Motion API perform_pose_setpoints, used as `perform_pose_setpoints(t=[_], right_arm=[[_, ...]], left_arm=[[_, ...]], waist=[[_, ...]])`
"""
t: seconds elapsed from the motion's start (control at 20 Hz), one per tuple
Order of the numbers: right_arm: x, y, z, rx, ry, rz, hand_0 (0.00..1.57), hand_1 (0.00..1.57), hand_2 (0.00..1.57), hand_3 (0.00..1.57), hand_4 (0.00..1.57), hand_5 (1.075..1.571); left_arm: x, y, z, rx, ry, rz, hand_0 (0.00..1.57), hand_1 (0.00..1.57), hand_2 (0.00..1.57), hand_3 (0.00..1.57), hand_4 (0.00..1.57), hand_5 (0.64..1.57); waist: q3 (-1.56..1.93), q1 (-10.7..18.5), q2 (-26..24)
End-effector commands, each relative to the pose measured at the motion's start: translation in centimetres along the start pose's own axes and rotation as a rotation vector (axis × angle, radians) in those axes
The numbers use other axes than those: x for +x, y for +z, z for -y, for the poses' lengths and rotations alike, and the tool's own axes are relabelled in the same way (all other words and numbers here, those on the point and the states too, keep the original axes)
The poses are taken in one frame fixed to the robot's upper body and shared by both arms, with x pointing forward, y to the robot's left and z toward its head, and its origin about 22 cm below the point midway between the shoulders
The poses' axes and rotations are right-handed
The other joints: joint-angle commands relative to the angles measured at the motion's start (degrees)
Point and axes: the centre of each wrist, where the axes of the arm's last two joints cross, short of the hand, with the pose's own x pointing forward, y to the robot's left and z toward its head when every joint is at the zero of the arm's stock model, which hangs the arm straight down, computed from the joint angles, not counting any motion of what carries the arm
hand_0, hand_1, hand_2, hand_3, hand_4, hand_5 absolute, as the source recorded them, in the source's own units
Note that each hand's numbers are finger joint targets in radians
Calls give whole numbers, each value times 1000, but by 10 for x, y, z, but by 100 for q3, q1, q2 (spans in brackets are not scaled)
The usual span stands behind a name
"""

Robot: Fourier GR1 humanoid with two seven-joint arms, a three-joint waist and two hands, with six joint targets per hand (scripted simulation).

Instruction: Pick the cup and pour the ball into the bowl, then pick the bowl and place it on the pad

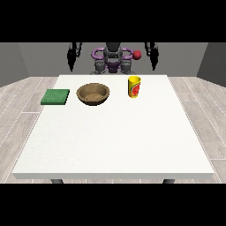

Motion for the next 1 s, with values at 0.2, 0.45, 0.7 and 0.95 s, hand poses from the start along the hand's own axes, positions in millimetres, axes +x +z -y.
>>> perform_pose_setpoints(t=[0.2,0.45,0.7,0.95], right_arm=[[33,-4,9,12,20,39,0,0,0,0,583,1570],[10,49,-16,47,-232,-238,0,0,0,0,517,1570],[51,65,3,33,-229,-167,0,0,0,0,524,1570],[48,68,18,7,-220,-30,0,0,0,0,482,1570]], left_arm=[[31,-3,-11,0,-33,26,0,0,0,0,0,1562],[19,30,16,53,206,-198,0,0,0,0,0,1561],[31,61,15,69,196,-154,0,0,0,0,0,1553],[63,54,46,30,174,30,0,0,0,0,0,1546]], waist=[[9,19,-1534],[6,-312,-2770],[3,-288,-2445],[7,-107,-1441]])
